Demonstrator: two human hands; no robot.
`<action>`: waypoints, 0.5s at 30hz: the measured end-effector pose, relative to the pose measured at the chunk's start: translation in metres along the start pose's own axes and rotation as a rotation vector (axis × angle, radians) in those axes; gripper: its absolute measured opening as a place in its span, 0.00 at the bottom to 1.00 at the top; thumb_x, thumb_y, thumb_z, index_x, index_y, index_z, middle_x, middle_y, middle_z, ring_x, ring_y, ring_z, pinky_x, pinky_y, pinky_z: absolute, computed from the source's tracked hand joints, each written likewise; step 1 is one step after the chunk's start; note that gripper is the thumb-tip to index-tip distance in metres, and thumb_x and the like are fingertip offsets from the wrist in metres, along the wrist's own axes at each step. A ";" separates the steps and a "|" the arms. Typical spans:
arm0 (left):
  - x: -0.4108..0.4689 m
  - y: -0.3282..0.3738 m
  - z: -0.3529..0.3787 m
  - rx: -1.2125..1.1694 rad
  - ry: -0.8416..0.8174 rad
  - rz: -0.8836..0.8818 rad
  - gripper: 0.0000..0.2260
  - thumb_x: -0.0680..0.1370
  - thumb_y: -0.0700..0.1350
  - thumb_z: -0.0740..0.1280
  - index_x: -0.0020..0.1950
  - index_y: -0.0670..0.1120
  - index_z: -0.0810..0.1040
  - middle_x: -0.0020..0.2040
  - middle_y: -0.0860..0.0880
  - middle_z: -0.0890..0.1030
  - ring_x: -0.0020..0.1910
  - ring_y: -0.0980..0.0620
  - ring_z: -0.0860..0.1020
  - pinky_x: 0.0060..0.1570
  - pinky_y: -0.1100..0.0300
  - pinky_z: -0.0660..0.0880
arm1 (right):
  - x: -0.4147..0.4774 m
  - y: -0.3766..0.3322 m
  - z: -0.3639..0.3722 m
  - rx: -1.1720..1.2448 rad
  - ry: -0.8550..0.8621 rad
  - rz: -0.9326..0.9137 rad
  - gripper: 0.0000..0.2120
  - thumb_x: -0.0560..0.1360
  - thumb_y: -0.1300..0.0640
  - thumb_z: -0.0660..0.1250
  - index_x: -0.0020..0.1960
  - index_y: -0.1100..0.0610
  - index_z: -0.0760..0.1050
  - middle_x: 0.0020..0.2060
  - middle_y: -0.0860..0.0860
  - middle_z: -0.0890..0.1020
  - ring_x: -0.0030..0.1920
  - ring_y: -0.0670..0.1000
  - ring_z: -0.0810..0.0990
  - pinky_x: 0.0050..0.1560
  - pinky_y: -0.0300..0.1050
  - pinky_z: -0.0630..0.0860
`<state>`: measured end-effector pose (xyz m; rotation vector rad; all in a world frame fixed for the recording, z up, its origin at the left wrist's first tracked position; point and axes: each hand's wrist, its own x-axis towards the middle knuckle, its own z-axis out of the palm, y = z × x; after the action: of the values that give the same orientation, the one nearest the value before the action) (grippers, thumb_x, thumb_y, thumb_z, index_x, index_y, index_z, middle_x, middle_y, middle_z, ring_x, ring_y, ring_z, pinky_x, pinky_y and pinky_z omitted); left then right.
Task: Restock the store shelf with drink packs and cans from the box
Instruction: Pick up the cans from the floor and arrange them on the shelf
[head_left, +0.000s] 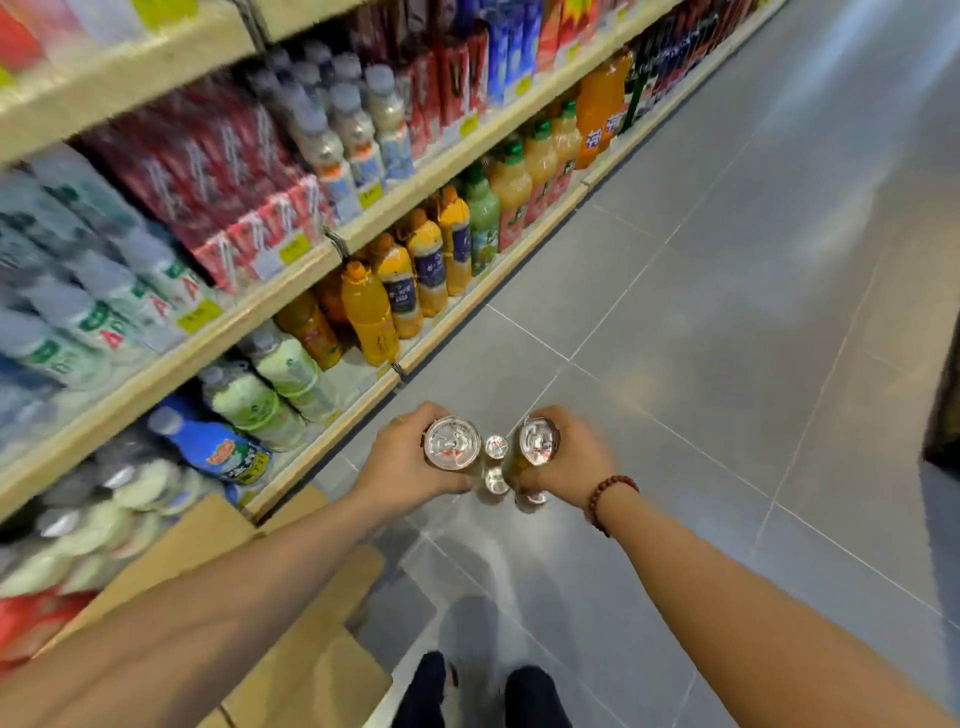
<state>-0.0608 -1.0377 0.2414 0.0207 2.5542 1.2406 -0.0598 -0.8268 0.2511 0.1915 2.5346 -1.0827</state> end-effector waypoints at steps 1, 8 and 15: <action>-0.009 0.019 -0.028 0.001 0.021 -0.007 0.29 0.53 0.52 0.81 0.51 0.53 0.76 0.45 0.54 0.82 0.45 0.54 0.80 0.45 0.55 0.77 | -0.007 -0.032 -0.019 -0.032 -0.020 -0.053 0.32 0.58 0.57 0.78 0.60 0.51 0.72 0.48 0.46 0.77 0.47 0.49 0.77 0.44 0.43 0.75; -0.068 0.135 -0.210 0.040 0.193 0.045 0.29 0.57 0.53 0.82 0.54 0.53 0.77 0.49 0.56 0.80 0.50 0.54 0.78 0.44 0.62 0.73 | -0.049 -0.239 -0.117 -0.113 -0.096 -0.353 0.34 0.59 0.57 0.79 0.59 0.54 0.64 0.46 0.50 0.75 0.46 0.53 0.76 0.44 0.50 0.78; -0.129 0.206 -0.374 -0.009 0.461 0.086 0.34 0.48 0.64 0.79 0.51 0.54 0.80 0.48 0.55 0.83 0.49 0.56 0.80 0.52 0.52 0.78 | -0.091 -0.424 -0.161 -0.128 -0.144 -0.634 0.33 0.60 0.55 0.80 0.58 0.53 0.66 0.50 0.48 0.71 0.51 0.49 0.72 0.39 0.39 0.72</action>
<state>-0.0639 -1.2139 0.6511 -0.1793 2.9616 1.4275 -0.1358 -1.0034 0.6716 -0.7422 2.5746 -1.0797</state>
